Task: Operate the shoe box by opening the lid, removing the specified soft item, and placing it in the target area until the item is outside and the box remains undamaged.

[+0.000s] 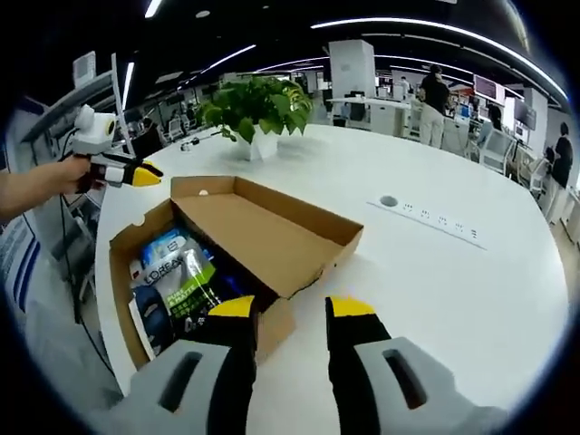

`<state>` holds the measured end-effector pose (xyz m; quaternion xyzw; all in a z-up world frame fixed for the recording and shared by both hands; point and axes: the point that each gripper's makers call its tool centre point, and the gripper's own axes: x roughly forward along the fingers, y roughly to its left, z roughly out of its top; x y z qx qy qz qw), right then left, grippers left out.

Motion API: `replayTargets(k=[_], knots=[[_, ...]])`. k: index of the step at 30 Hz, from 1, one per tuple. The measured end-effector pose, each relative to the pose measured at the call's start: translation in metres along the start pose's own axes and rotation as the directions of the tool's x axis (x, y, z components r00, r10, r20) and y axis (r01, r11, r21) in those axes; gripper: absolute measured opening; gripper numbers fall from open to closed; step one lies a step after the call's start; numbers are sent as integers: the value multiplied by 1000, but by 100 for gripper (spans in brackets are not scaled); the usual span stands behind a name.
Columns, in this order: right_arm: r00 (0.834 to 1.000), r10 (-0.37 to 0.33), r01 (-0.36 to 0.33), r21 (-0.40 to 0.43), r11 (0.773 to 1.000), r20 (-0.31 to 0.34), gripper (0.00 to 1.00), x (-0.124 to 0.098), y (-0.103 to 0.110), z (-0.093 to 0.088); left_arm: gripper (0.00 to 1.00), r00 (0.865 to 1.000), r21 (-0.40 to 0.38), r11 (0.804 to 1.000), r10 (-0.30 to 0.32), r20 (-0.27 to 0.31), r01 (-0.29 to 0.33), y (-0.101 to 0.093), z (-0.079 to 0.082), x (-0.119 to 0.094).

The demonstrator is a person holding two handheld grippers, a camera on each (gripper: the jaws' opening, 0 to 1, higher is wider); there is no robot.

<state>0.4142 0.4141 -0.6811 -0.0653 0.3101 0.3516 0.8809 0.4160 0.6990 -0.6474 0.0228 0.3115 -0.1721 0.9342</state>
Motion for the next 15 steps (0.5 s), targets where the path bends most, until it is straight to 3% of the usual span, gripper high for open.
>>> replayTargets(k=[10, 15], knots=[[1000, 25, -25, -25, 999, -13, 36, -20, 15, -17, 23, 995, 30, 997, -75, -70, 77, -32, -21, -2], [999, 35, -35, -19, 999, -11, 41, -28, 21, -21, 24, 985, 28, 990, -137, -108, 141, -55, -33, -3]])
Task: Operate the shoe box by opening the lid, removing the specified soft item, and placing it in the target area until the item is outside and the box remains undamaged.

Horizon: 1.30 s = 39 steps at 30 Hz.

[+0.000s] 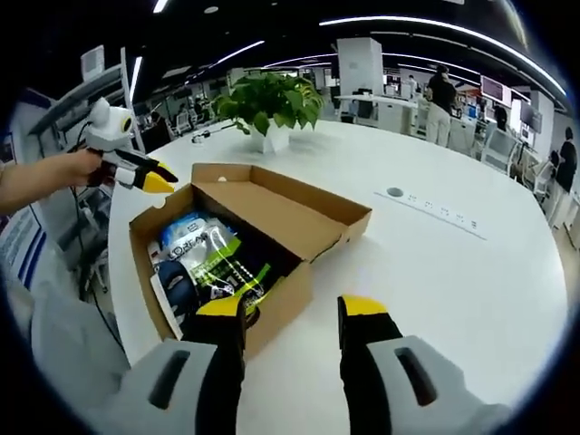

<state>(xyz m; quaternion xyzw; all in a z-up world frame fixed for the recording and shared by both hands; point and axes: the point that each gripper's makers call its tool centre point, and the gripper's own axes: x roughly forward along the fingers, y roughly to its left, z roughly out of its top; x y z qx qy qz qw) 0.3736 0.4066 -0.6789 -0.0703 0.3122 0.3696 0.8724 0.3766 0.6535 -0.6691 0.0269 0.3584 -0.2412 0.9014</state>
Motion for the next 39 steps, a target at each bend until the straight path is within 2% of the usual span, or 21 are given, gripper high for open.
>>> replayTargets(k=[4, 11, 18, 22, 26, 35, 39], knots=[[1000, 5, -5, -6, 1000, -1, 44, -5, 6, -2, 24, 999, 12, 999, -31, -16, 32, -14, -7, 2], [1000, 15, -15, -6, 1000, 10, 49, -11, 15, -4, 26, 991, -24, 993, -120, -52, 119, -40, -22, 5], [999, 32, -32, 0, 999, 23, 53, -15, 23, -5, 26, 983, -23, 987, -159, -96, 158, -56, -38, 10], [999, 41, -41, -4, 999, 22, 53, -15, 24, -9, 26, 974, -72, 978, -201, -106, 194, -66, -43, 14], [998, 52, -52, 6, 999, 29, 54, -15, 27, -10, 26, 969, -104, 973, -218, -117, 207, -70, -46, 20], [998, 52, -52, 6, 999, 32, 54, -16, 28, -13, 25, 948, -164, 951, -284, -144, 260, -83, -49, 29], [998, 50, -51, 4, 999, 30, 53, -16, 28, -17, 21, 927, -242, 922, -343, -152, 301, -90, -54, 31]])
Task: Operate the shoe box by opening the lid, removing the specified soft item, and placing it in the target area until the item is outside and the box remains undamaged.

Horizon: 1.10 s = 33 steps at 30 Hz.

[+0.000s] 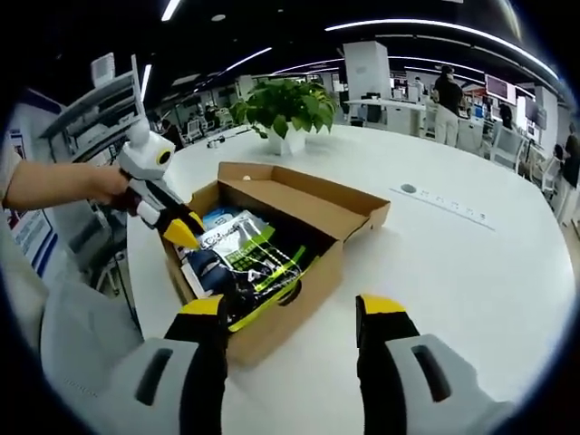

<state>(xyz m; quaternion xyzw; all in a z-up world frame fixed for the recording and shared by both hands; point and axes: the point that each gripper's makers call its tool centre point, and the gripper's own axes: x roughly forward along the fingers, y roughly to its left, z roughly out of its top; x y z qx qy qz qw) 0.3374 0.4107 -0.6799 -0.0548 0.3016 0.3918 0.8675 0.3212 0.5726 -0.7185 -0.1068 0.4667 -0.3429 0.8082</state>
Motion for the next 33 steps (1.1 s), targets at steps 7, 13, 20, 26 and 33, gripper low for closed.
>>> replayTargets(k=[7, 13, 20, 26, 33], knots=[[1000, 3, -3, 16, 1000, -3, 53, -1, 1, -6, 6, 1000, -10, 1000, -10, 6, 11, 1, -1, 2], [1000, 8, -8, 24, 1000, 3, 51, 2, 4, -4, 0, 1000, -21, 999, -24, 12, 24, -4, -1, 2], [999, 38, -39, 37, 999, 35, 49, 7, 16, 4, 0, 999, -4, 1000, 28, 31, -28, 7, 0, -7], [997, 63, -64, 14, 998, 34, 45, 15, 27, 8, 0, 998, -9, 999, 48, 39, -48, 17, -2, -18], [996, 92, -92, 6, 996, 20, 39, 28, 38, 14, 0, 997, -5, 998, 69, 43, -69, 25, -4, -27]])
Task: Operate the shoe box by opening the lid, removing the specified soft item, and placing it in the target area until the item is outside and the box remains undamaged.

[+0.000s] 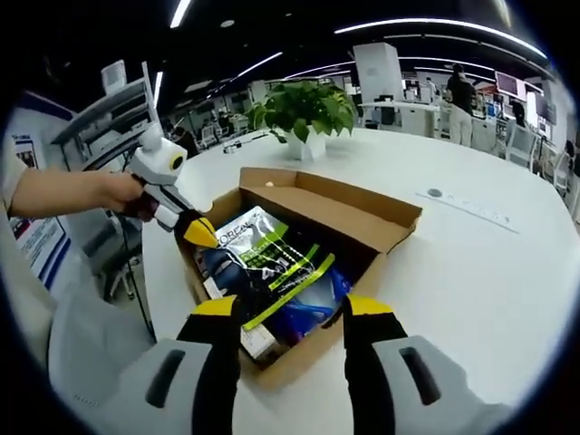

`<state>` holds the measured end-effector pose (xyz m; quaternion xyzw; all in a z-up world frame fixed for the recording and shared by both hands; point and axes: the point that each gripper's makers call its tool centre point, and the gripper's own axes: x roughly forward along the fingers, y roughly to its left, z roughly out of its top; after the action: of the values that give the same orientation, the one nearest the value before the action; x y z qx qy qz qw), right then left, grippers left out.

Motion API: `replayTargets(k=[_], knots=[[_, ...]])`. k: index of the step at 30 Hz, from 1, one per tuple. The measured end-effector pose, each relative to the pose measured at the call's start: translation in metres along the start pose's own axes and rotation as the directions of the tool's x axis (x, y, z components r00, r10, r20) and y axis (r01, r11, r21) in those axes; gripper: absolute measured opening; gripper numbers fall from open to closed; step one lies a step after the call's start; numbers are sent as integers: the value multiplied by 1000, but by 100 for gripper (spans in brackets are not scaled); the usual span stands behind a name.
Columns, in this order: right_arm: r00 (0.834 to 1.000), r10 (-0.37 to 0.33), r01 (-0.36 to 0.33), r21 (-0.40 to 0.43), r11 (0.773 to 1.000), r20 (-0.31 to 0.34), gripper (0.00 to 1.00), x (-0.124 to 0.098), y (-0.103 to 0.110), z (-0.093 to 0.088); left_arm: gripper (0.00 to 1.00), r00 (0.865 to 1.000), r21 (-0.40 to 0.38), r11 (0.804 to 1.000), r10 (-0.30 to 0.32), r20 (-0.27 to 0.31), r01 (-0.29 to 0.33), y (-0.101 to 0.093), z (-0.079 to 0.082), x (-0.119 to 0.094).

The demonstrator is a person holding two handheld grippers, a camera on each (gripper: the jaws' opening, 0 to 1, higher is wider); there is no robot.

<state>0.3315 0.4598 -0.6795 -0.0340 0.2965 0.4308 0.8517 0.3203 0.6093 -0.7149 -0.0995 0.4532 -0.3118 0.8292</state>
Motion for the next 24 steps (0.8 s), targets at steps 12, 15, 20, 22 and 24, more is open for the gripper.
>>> replayTargets(k=[12, 15, 20, 22, 24], knots=[[997, 29, -31, -26, 999, -76, 31, 38, 15, 0, 0, 1000, 34, 999, 25, 5, -25, 10, -1, -7], [995, 30, -32, -20, 999, -97, 31, 46, 16, -1, 0, 999, 46, 998, 34, 4, -34, 12, -2, -9], [993, -3, -2, -46, 999, -117, 29, 56, 11, -1, 0, 999, 60, 997, 44, 6, -44, 14, -2, -12], [991, -6, 0, -47, 999, -135, 28, 59, 10, -4, 0, 999, 68, 997, 48, 6, -48, 15, -2, -13], [989, -5, -1, -42, 999, -151, 27, 62, 11, -7, 0, 999, 68, 996, 49, 9, -49, 16, -1, -13]])
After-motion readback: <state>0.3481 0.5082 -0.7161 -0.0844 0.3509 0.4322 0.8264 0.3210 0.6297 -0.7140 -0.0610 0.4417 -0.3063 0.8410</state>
